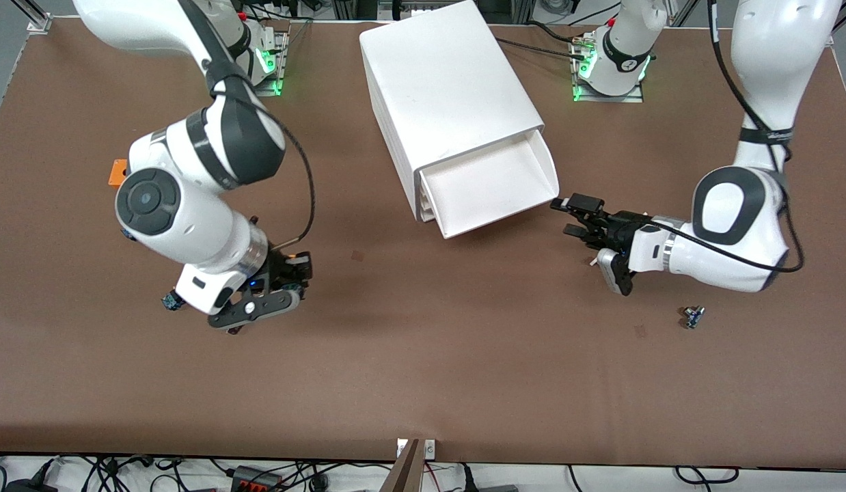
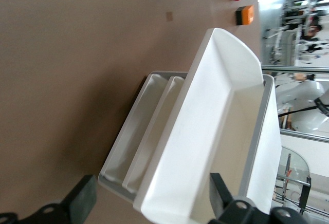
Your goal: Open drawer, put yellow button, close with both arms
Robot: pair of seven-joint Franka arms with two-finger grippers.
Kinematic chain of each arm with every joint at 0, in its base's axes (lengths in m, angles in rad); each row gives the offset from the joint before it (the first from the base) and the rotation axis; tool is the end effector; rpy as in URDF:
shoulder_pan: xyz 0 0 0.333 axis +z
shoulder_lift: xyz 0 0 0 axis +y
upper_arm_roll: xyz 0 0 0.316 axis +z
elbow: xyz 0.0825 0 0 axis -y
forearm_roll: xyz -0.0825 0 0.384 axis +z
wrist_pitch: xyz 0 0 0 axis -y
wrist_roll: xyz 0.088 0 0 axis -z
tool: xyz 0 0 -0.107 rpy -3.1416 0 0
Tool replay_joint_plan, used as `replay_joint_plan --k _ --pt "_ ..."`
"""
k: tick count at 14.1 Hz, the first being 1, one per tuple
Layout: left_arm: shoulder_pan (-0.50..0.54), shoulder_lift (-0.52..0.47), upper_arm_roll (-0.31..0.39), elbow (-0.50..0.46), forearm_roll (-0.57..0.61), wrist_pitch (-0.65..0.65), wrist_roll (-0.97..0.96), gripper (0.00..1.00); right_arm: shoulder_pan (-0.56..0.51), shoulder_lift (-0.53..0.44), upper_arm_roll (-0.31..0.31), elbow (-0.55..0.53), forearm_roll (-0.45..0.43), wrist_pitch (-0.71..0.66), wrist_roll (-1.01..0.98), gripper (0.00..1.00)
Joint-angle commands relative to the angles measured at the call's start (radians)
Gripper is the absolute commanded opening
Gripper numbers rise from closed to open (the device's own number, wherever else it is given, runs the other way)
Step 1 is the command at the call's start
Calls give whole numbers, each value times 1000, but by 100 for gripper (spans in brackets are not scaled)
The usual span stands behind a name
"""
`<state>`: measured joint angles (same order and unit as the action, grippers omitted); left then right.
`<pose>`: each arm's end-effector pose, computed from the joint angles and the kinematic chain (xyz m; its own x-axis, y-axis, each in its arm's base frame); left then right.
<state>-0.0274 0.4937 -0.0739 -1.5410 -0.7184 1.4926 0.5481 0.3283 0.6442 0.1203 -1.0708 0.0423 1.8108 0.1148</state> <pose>0.6259 -0.1320 0.3655 0.8476 -0.5206 -0.1026 -0.2539 -0.5677 0.7831 0.6814 0.3013 0.4671 0.9540 0.2878 0.0842 0.2966 -0.9469 -0.1242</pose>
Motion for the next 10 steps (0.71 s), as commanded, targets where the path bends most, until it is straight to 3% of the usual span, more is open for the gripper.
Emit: replay_joint_plan --k 1,5,7,10 --pt "-6 5 -1 126 135 -95 -157 100 61 -9 21 54 8 -7 51 0" --pt "-15 -23 -15 241 337 -189 -348 100 182 -6 21 72 7 41 160 0" --pt "-29 -52 -20 262 452 -198 -451 100 240 -1 15 75 2 51 219 0" --pt "-29 -75 -18 274 565 -198 -453 100 310 2 16 81 2 99 288 0"
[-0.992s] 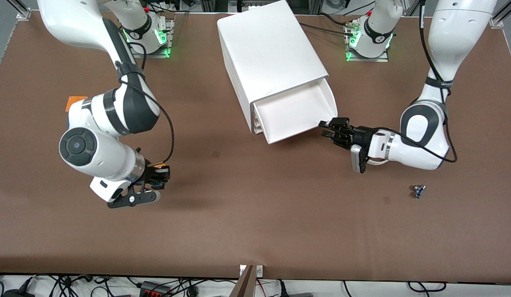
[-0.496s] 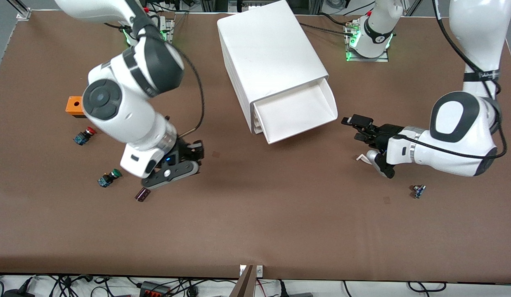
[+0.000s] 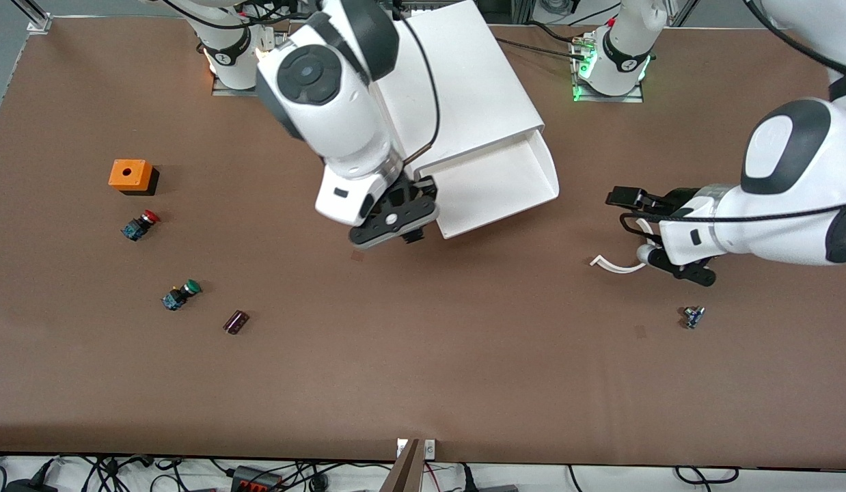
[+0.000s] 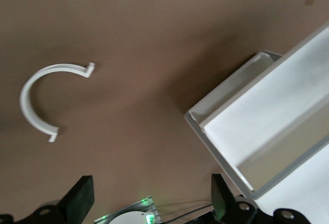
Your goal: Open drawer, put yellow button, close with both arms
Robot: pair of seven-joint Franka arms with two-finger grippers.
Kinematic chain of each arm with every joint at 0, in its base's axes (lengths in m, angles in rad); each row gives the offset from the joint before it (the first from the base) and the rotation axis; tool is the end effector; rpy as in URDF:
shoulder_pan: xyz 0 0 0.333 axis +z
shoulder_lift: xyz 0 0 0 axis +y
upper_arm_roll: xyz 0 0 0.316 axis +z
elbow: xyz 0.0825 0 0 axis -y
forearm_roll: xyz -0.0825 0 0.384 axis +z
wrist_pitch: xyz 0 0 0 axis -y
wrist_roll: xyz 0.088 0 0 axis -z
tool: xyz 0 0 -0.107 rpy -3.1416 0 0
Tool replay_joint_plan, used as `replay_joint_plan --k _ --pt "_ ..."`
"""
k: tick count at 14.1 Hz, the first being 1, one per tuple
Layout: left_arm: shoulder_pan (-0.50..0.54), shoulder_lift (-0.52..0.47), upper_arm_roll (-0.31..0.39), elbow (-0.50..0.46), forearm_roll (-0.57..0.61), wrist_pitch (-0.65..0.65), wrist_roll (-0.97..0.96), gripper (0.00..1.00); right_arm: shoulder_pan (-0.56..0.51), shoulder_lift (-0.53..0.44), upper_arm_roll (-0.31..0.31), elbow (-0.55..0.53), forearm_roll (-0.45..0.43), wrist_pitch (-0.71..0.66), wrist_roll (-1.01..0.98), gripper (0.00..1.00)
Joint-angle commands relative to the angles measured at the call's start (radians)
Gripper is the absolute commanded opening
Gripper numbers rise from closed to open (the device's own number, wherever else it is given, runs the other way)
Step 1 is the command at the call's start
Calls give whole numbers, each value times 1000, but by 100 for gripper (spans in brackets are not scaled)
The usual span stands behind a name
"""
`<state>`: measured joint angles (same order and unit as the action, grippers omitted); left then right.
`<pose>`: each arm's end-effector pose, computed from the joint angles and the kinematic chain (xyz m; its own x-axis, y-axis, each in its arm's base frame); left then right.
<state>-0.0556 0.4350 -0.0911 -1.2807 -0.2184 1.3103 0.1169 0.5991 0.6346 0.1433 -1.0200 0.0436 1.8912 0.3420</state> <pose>0.6297 -0.1094 0.4829 0.8838 -0.3077 -0.3525 -0.2072 -0.9328 0.2948 0.5764 0.4848 0.5087 0.9289 0.3235 0.1802 0.3566 -0.9126 -0.1999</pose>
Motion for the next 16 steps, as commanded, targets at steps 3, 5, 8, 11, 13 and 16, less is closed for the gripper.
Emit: replay_joint_plan --k 3,5,8,11,13,16 --pt "-6 -16 -6 99 224 -20 -23 100 109 45 -19 31 -4 57 170 0" --pt "-24 -16 -4 141 249 -14 -23 100 125 50 -11 31 -2 60 190 0" --pt "-23 -10 7 198 252 -19 -29 100 162 71 -13 31 -4 48 198 0" --pt "-21 -10 4 192 252 -19 -34 100 194 100 -19 31 -4 58 233 0" --pt "-26 -7 5 185 255 -16 -34 100 200 108 -18 31 -4 54 255 0" --pt "-21 -5 4 185 255 -17 -31 100 220 119 -18 26 -7 46 275 0"
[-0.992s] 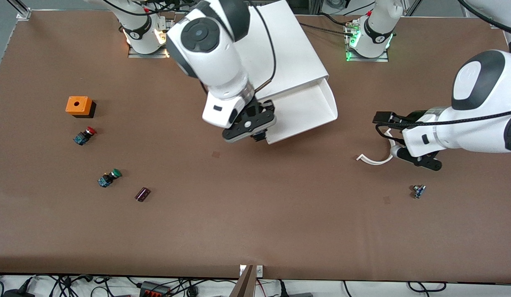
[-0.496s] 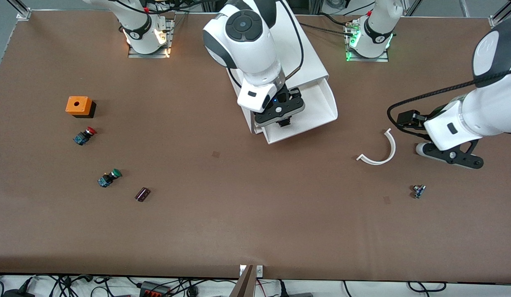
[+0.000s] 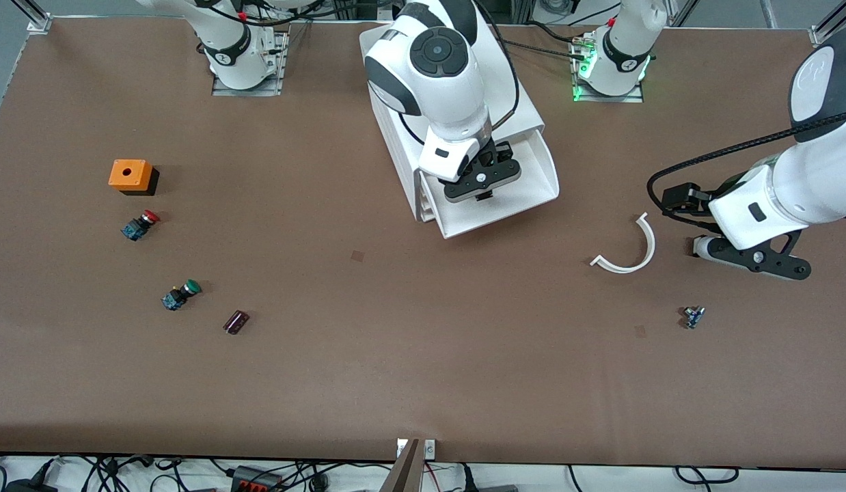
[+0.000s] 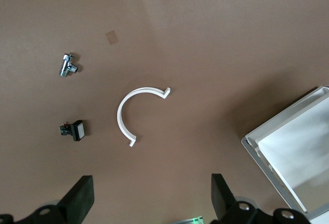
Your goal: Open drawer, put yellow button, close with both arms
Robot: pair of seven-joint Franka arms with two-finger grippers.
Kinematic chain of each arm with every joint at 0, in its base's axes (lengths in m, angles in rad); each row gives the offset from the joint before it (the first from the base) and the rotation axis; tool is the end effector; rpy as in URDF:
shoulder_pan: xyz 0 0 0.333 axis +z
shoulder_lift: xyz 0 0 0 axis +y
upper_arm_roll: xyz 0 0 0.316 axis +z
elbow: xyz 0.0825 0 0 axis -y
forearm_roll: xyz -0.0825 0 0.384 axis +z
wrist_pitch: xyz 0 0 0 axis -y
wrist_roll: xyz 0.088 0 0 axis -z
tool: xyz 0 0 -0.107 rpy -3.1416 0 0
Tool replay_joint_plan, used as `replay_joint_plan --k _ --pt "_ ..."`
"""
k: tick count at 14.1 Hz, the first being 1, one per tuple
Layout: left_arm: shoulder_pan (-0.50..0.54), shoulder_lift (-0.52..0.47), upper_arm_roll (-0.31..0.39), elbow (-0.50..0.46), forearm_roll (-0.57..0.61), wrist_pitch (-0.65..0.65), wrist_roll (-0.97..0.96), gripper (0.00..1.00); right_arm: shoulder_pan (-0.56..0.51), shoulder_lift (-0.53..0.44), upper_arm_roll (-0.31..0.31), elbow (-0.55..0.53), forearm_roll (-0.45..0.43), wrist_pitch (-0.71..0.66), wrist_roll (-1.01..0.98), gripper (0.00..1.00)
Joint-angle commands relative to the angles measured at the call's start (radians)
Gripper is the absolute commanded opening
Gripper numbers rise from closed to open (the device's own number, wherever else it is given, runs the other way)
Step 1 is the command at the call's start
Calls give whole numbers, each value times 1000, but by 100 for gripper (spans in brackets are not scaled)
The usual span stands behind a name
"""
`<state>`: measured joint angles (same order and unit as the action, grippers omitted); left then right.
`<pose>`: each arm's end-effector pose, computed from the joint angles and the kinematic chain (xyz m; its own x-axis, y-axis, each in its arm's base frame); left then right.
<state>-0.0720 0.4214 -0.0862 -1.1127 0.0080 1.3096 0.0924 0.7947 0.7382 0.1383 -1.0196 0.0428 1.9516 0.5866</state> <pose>0.6409 -0.0882 0.5610 0.9454 -0.2426 -0.2177 -0.2380 -0.9701 0.0475 0.4873 0.5998 0.4364 0.9575 0.2750 0.0876 0.2878 -0.9321 -0.2198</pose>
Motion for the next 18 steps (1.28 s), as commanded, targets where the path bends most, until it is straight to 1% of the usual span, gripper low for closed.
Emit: replay_joint_plan --k 1,5,7,9,10,11,15,16,18 --pt "-5 8 -1 17 29 -16 -8 100 27 20 -13 26 -11 -20 30 0" --pt "-9 8 -1 17 26 -18 -10 100 41 41 -13 24 -17 -22 38 0" --pt "-11 8 0 17 29 -18 -10 100 50 53 -13 22 -40 -22 38 0" --pt "-11 8 2 17 30 -16 -10 100 54 55 -13 22 -43 -22 38 0" --pt "-11 8 0 17 29 -16 -10 100 54 53 -16 26 -41 -22 38 36" --pt "-11 8 2 17 29 -16 -10 100 51 53 -25 29 -41 -20 36 99" --pt "-11 8 0 17 29 -16 -10 100 34 32 -37 58 -37 -34 36 100" --pt "-11 8 0 17 29 -16 -10 100 18 26 -37 82 -35 -60 36 100" --pt "-11 8 0 17 29 -16 -19 100 -27 21 -37 153 -34 -159 33 100"
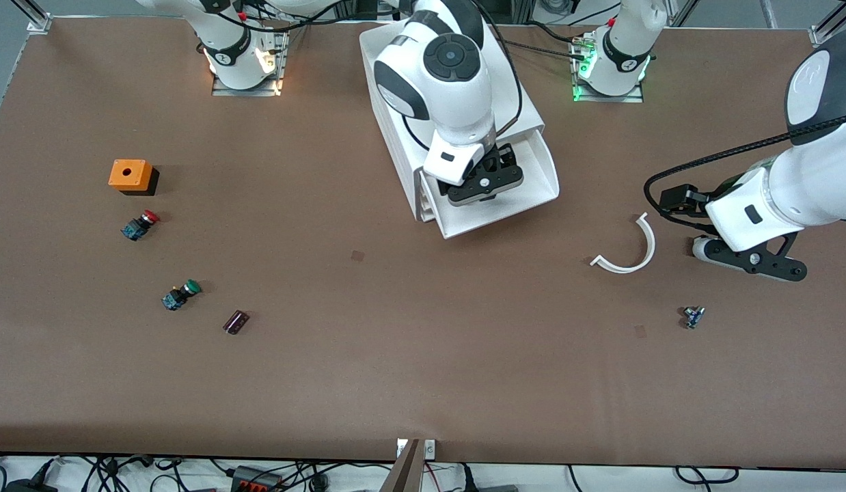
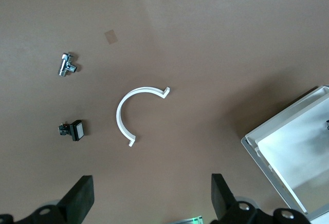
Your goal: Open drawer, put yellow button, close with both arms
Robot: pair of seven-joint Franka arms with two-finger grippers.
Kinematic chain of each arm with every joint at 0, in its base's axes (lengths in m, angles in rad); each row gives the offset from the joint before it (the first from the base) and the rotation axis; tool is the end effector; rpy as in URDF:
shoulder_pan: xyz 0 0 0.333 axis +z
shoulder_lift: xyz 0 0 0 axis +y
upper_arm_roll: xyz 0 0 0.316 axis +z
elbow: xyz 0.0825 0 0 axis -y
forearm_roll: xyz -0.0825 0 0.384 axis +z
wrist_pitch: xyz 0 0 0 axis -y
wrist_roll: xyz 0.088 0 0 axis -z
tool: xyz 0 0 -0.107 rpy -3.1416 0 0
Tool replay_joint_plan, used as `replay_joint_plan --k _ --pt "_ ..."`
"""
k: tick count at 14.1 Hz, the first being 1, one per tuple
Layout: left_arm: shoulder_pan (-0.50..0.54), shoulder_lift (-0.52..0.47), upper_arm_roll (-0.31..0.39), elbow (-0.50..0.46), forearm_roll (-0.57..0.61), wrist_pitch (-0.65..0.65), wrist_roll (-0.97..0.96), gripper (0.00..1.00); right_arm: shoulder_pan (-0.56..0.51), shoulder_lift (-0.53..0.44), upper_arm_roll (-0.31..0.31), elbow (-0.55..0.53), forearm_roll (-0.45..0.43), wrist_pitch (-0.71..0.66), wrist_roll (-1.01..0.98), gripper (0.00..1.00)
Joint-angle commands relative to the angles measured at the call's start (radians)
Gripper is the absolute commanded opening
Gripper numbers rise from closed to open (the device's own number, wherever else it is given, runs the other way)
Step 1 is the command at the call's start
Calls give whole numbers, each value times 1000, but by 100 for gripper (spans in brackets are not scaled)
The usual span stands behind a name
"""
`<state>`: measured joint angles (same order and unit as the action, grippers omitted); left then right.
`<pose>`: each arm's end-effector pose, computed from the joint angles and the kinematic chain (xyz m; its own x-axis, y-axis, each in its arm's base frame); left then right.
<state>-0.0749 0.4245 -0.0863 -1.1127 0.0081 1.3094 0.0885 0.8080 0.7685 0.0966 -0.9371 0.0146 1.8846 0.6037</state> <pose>0.6413 -0.0901 0.5589 0.9449 -0.2416 -0.2211 -0.2371 -0.9703 0.0471 0.5008 0.5927 0.4450 0.9625 0.2517 0.1016 0.2660 -0.9490 -0.1690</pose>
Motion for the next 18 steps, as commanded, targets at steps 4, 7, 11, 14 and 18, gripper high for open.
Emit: replay_joint_plan --k 4,7,11,14,18 --pt "-3 -1 -6 -10 12 -7 -136 100 -217 -83 3 80 -15 -229 -8 100" --pt "13 -35 -4 -114 -117 88 -294 100 -389 -100 8 72 -13 -266 -117 100" --pt "-31 -92 -18 -294 -119 257 -322 100 -564 -104 6 72 -5 -350 -222 100" --pt "-33 -101 -82 -390 -119 368 -424 100 -682 -112 11 72 -2 -401 -255 100" --pt "-72 -96 -170 -487 -99 536 -636 100 -740 -147 -4 45 -16 -438 -338 100"
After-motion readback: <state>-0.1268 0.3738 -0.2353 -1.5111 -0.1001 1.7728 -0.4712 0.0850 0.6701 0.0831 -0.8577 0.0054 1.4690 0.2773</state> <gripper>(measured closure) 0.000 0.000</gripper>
